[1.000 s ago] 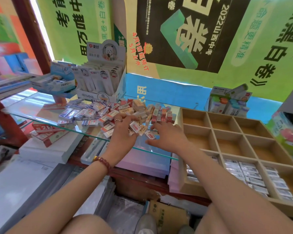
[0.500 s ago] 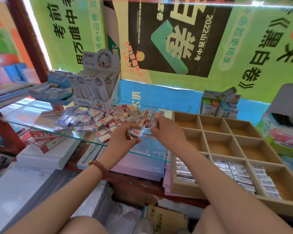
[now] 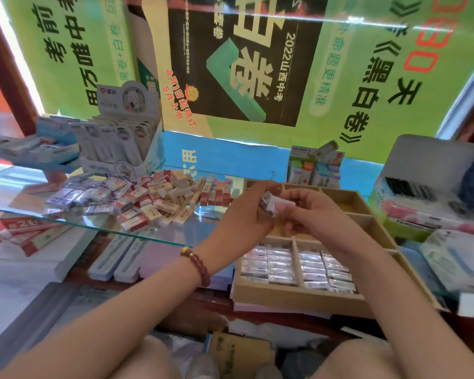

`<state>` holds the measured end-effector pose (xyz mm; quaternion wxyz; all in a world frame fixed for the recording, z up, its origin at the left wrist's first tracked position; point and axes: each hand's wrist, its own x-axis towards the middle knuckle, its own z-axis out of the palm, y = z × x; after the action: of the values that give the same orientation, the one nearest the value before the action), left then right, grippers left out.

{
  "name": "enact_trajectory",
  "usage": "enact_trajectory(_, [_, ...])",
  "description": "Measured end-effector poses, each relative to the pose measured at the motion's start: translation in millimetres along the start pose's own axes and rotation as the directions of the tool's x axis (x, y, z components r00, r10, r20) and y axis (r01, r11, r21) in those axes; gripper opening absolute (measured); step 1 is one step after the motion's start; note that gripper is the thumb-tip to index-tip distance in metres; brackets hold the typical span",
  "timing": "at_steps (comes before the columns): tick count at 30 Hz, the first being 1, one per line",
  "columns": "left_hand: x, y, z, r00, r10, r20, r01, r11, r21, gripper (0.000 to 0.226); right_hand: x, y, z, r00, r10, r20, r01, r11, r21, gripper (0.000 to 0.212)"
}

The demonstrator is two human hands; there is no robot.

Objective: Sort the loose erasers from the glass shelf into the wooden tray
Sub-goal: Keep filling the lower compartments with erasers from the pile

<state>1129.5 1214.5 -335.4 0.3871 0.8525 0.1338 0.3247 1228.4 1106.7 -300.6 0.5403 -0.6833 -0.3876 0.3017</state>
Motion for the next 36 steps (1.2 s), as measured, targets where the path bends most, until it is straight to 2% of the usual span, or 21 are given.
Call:
enact_trajectory(5, [7, 30, 44, 0.997, 0.065, 0.036, -0.066, 0.998, 0.019, 0.043, -23, 17, -43, 0.995, 0.095, -0.042, -0.086, 0.98, 0.179, 0.011])
enact_trajectory(8, [11, 48, 59, 0.992, 0.112, 0.065, -0.114, 0.993, 0.014, 0.039, -36, 24, -65, 0.993, 0.099, -0.07, -0.088, 0.986, 0.144, 0.014])
enact_trajectory(12, [15, 67, 78, 0.961, 0.238, 0.14, -0.248, 0.967, 0.055, 0.029, -57, 31, -96, 0.994, 0.087, -0.072, -0.078, 0.989, 0.125, 0.016])
enact_trajectory(17, [20, 71, 104, 0.936, 0.317, 0.151, -0.329, 0.943, 0.056, 0.025, -71, 40, -121, 0.998, 0.04, -0.05, -0.039, 0.999, 0.009, 0.031])
enact_trajectory(20, [26, 70, 116, 0.93, 0.333, 0.153, -0.338, 0.941, 0.009, 0.029, -71, 45, -134, 0.996, -0.012, -0.086, 0.006, 0.998, -0.065, 0.016])
enact_trajectory(23, [27, 69, 124, 0.943, 0.24, 0.232, -0.242, 0.97, -0.02, 0.047, -67, 57, -146, 0.979, -0.065, -0.192, 0.024, 0.978, -0.209, 0.012])
enact_trajectory(25, [27, 65, 125, 0.944, 0.149, 0.293, -0.17, 0.984, 0.049, 0.058, -67, 65, -154, 0.964, -0.076, -0.254, -0.027, 0.924, -0.381, 0.016])
enact_trajectory(28, [26, 56, 124, 0.929, 0.098, 0.357, -0.165, 0.973, 0.162, 0.043, -69, 72, -162, 0.965, -0.046, -0.258, -0.118, 0.802, -0.585, 0.023])
enact_trajectory(31, [26, 49, 122, 0.909, 0.095, 0.405, -0.186, 0.964, 0.191, 0.023, -69, 75, -164, 0.969, 0.026, -0.247, -0.181, 0.752, -0.633, 0.029])
enact_trajectory(36, [27, 43, 123, 0.894, 0.11, 0.433, -0.22, 0.952, 0.212, 0.016, -65, 77, -160, 0.961, 0.066, -0.269, -0.25, 0.625, -0.739, 0.032])
